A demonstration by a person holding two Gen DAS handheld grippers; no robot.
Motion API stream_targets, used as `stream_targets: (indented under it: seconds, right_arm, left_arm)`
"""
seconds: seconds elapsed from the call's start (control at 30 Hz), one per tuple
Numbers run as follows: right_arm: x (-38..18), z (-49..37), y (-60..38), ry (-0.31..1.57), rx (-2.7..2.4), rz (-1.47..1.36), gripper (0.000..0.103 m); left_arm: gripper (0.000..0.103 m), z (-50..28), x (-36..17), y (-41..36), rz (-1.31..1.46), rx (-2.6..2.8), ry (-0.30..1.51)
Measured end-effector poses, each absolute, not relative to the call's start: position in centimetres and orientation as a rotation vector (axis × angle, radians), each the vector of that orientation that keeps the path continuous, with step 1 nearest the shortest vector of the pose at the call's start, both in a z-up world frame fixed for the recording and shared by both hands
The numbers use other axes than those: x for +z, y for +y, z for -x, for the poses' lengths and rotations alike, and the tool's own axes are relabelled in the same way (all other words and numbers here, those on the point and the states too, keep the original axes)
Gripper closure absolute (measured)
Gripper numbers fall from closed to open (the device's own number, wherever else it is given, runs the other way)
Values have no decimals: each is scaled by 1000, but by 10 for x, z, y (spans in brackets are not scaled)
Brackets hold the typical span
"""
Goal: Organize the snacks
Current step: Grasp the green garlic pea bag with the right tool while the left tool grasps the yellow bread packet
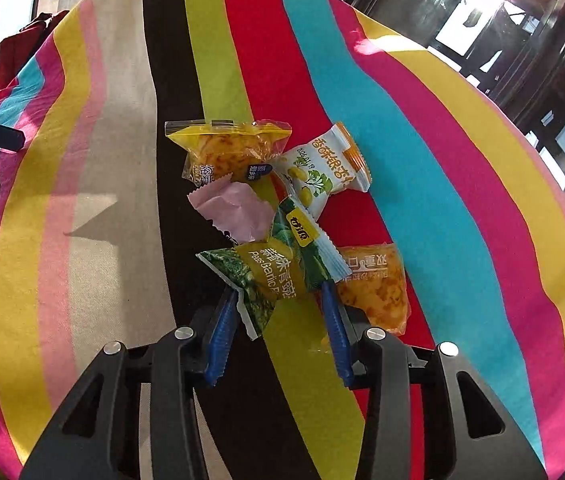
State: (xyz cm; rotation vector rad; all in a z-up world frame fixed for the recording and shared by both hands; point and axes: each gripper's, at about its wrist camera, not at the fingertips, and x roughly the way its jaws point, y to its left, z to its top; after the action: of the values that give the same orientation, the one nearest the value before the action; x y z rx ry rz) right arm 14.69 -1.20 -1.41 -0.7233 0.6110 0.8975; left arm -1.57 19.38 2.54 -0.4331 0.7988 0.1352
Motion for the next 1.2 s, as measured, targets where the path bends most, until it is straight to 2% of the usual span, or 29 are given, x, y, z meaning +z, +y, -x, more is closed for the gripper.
stream_targets:
  seconds: [0.07,0.2,0.37,0.57,0.9,1.0,1.03,1.07,1.1,1.13,1.2]
  right_arm:
    - [-11,-150,-5,677,962,687,61]
    - [5,-150,0,663,978,604,27]
    - [6,-150,9,674,985,594,27]
    - [-11,-149,15,711,993,597,34]
    - [-3,-118,20,588,974,697,27]
    - [-7,-111,24,571,954,750,29]
    - [-12,-112,27,570,930,780,37]
    - [-15,-113,28,575,914,790,40]
    - [-15,-117,28,600,916,765,56]
    - [-15,-121,28,633,919,738,65]
    - [-10,-119,21,606,862,707,66]
  left_arm:
    - [2,15,26,193,431,136,800]
    - [2,15,25,193,432,134,799]
    - [2,15,25,193,431,135,799]
    - [2,15,25,193,430,135,800]
    - [2,15,25,193,430,136,800]
    - [2,14,25,193,429,136,800]
    - [2,14,25,193,429,136,800]
    - [2,15,25,193,430,135,800]
    - [2,15,25,194,432,134,799]
    - [2,15,25,194,435,132,797]
    - [2,16,25,195,440,130,794]
